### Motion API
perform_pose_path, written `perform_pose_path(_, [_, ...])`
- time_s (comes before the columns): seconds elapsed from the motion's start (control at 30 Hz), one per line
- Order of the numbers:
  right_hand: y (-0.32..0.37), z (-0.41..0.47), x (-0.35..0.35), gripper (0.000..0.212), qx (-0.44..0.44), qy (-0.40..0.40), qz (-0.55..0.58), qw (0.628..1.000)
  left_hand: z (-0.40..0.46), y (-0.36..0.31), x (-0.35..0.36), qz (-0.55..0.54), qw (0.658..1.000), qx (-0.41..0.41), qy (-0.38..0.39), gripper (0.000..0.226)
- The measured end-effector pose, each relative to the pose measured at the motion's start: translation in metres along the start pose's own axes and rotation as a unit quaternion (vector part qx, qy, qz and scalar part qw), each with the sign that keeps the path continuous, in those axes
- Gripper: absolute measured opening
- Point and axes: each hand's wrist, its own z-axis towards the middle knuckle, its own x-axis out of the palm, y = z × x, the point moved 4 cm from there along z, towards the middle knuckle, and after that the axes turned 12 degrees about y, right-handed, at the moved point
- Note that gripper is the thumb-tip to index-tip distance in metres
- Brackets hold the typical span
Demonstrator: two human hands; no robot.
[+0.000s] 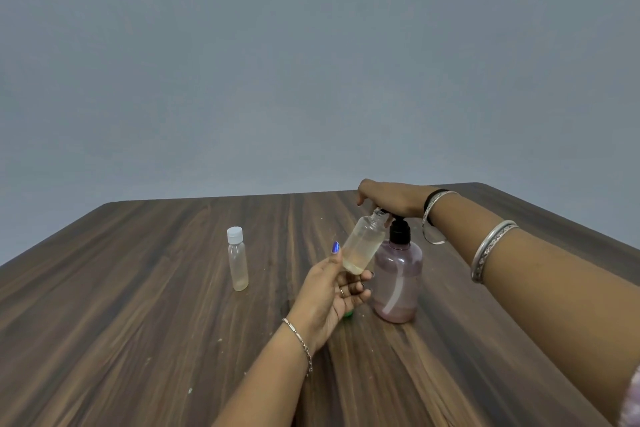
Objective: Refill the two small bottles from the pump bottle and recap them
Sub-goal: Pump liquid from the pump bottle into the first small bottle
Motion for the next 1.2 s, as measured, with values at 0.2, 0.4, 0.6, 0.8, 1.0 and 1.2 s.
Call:
perform_pose_path(0.2, [-0.001, -0.003, 0.009, 0.025, -0.002, -0.003, 0.011, 1.0, -0.002, 0.002, -0.003, -0.006, 1.0, -0.012, -0.007, 0.034])
perform_pose_path(0.4, [-0.001, 0.0, 0.004, 0.026, 0.008, -0.003, 0.001, 1.0, -0.005, 0.002, 0.001, -0.027, 0.998, -0.022, 0.051, 0.027])
perform_pose_path(0.6, [-0.002, 0.002, -0.001, 0.025, 0.012, -0.004, -0.01, 1.0, -0.003, -0.001, 0.001, -0.004, 0.996, -0.002, 0.089, 0.026])
perform_pose_path(0.8, [0.0, 0.002, -0.004, 0.023, 0.021, 0.011, -0.035, 0.999, -0.001, -0.003, -0.002, 0.032, 0.996, 0.028, 0.078, 0.025])
perform_pose_path(1.0, [-0.001, 0.004, 0.001, 0.024, 0.016, 0.01, -0.026, 0.999, 0.0, -0.003, -0.006, 0.035, 0.997, 0.032, 0.065, 0.032])
perform_pose_path(1.2, [-0.005, 0.004, 0.009, 0.024, 0.01, 0.004, -0.006, 1.0, -0.003, -0.003, -0.009, 0.039, 0.997, 0.027, 0.064, 0.03])
